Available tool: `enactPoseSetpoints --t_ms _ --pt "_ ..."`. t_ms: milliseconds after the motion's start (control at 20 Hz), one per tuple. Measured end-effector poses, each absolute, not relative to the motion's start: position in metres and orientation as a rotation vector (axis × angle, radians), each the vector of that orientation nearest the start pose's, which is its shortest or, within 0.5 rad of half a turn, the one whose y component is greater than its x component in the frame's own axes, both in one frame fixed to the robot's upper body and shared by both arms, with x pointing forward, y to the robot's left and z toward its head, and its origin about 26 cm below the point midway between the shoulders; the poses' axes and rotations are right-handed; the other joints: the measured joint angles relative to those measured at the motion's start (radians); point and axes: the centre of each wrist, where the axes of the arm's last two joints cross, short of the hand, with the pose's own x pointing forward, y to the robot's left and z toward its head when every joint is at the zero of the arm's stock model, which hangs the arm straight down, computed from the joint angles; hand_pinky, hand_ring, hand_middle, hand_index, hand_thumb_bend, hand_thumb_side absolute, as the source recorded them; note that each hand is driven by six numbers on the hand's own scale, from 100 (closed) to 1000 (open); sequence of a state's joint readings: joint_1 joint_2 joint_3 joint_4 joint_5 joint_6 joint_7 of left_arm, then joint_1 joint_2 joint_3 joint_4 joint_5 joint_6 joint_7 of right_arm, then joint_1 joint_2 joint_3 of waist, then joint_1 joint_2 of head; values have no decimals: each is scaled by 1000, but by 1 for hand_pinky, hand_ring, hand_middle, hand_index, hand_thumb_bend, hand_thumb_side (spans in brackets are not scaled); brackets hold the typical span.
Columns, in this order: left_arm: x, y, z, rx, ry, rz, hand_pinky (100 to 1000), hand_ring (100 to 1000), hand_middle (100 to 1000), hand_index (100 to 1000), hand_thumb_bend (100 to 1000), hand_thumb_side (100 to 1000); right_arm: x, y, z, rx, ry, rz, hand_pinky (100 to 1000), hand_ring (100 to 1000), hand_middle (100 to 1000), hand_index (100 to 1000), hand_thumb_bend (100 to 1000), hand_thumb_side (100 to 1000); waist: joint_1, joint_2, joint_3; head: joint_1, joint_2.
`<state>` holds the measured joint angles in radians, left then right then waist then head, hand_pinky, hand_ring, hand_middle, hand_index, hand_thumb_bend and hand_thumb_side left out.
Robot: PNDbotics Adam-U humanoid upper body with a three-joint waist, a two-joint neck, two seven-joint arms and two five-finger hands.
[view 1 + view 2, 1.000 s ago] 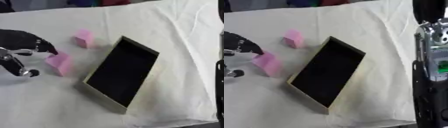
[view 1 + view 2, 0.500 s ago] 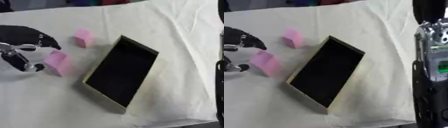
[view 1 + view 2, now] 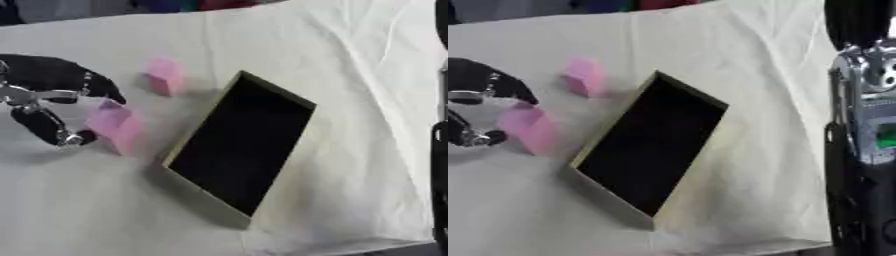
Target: Pick up objects on the table and place them in the box.
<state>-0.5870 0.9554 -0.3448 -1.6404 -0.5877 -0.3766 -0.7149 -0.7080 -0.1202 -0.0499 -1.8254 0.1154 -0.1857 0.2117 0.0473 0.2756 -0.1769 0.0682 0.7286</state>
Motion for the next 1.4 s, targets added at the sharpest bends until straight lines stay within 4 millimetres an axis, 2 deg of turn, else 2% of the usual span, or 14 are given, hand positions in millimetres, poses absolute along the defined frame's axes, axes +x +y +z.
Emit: enactPoseSetpoints --t_ms 350,400,500,550,600,650,700,750,850,950,1000,1150,1250,1400 --pt "363 320 239 731 -1172 -2206 814 857 834 923 247 284 351 -196 278 -32 3499 -751 859 829 592 792 100 1000 0 1 -1 0 0" --pt "364 320 238 730 -1174 -2207 791 833 787 885 227 275 351 -196 278 -32 3499 -751 859 830 592 793 100 1000 0 1 -1 0 0" --pt "364 319 239 733 -1181 -2210 779 820 764 865 218 268 351 -196 278 -31 3500 -750 859 830 592 793 100 1000 0 1 -1 0 0" --pt "365 319 238 732 -1186 -2210 754 783 703 814 205 250 351 -197 278 -30 3501 -748 860 830 592 793 100 1000 0 1 -1 0 0" --pt "365 318 238 732 -1194 -2210 750 778 696 807 204 249 351 -197 278 -29 3502 -747 860 830 592 793 100 1000 0 1 -1 0 0" --pt "365 318 238 732 -1201 -2210 718 734 621 750 202 229 351 -197 278 -28 3503 -745 860 830 592 793 100 1000 0 1 -1 0 0" --pt "365 318 238 733 -1205 -2209 718 734 621 743 201 227 351 -198 278 -27 3504 -744 860 830 592 793 100 1000 0 1 -1 0 0" --pt "365 318 238 735 -1212 -2206 682 687 556 677 207 206 351 -198 278 -27 3505 -744 859 830 592 793 100 1000 0 1 -1 0 0" --pt "366 318 238 739 -1225 -2202 674 677 541 662 209 201 351 -198 278 -26 3506 -743 859 830 592 793 100 1000 0 1 -1 0 0" --pt "366 317 237 742 -1239 -2199 623 596 431 527 169 183 351 -198 278 -25 3507 -741 859 830 593 793 100 1000 -1 1 -1 -1 0" --pt "366 317 236 744 -1247 -2196 618 588 416 511 155 176 351 -198 278 -25 3507 -740 859 830 593 793 100 1000 -1 1 -1 -1 0" --pt "366 316 237 748 -1273 -2184 602 571 400 498 100 136 350 -198 278 -24 3507 -737 859 830 593 793 100 1000 -3 1 0 -3 0" --pt "364 315 241 755 -1303 -2170 602 570 401 500 100 126 350 -198 278 -23 3508 -735 859 830 593 793 100 1000 -4 1 1 -5 0" --pt "361 308 258 781 -1385 -2149 603 561 397 498 100 126 350 -199 278 -20 3509 -731 859 830 593 793 100 1000 -4 1 5 -6 0"
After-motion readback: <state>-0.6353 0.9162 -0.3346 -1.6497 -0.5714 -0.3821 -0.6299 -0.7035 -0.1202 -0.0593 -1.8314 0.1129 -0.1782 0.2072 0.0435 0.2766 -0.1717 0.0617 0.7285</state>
